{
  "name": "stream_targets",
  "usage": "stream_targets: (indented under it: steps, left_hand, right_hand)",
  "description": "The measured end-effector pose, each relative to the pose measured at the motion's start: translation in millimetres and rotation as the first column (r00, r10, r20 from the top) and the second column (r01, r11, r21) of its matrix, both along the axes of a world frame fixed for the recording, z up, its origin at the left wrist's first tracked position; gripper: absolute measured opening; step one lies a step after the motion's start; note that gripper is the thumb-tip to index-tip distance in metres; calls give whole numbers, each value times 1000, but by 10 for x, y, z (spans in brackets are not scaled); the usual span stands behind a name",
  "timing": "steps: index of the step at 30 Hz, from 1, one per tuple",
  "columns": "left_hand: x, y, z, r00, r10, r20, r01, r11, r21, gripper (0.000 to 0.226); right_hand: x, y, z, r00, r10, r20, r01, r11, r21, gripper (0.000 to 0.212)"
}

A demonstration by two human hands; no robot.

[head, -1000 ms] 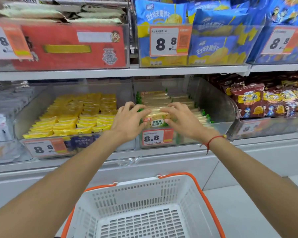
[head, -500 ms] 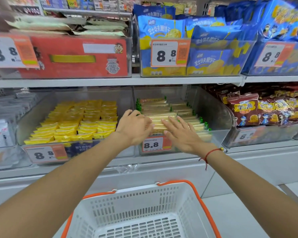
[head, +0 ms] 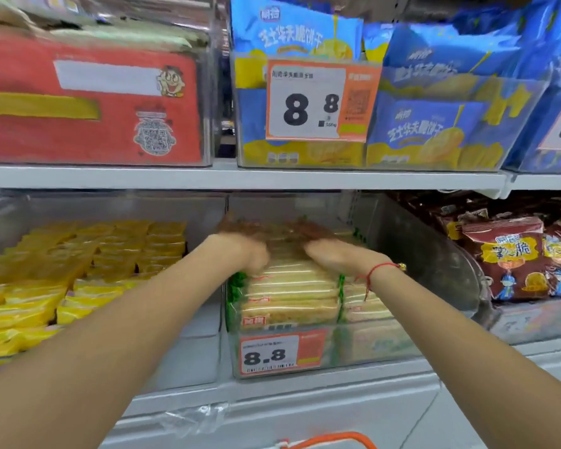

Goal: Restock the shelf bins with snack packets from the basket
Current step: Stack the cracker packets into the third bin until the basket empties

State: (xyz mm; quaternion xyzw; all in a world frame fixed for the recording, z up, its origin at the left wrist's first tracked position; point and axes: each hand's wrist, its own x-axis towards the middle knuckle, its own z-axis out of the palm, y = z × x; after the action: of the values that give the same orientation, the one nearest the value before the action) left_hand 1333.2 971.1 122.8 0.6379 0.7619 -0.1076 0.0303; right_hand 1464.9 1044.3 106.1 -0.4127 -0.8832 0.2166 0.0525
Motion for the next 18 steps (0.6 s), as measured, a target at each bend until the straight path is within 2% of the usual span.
stream_targets:
  steps: [4,7,9,11,14,16,18]
  left_hand:
    - [-33,84,-67,997,1,-83,-5,998,-58,41]
    - [-53,86,-107,975,-35,-220,42,999,29,39]
    - [-60,77,-126,966,-48,-252,63,997,52,36]
    - [-92,85,-144,974,-20,-224,32,998,46,36]
    - [-179,92,-126,971,36,-237,-25,999,47,42]
    - [-225,137,-128,966,54,-254,-49,999,23,42]
    - [-229,202,-122,957,87,-277,-68,995,77,37]
  right_hand:
    - [-97,95,-37,997,58,55,-60,998,31,45]
    - [-90,138,-84,997,-1,75,-3,998,56,43]
    - [-114,144,-131,999,-23,43,20,998,53,42]
    - [-135,143,-162,999,-35,34,34,999,24,44]
    - [-91,263,-111,996,31,79,-22,993,-119,45]
    - [-68,363,-23,1000,7,8,-5,990,-142,42]
    - [-98,467,12,967,-147,-206,136,988,-69,38]
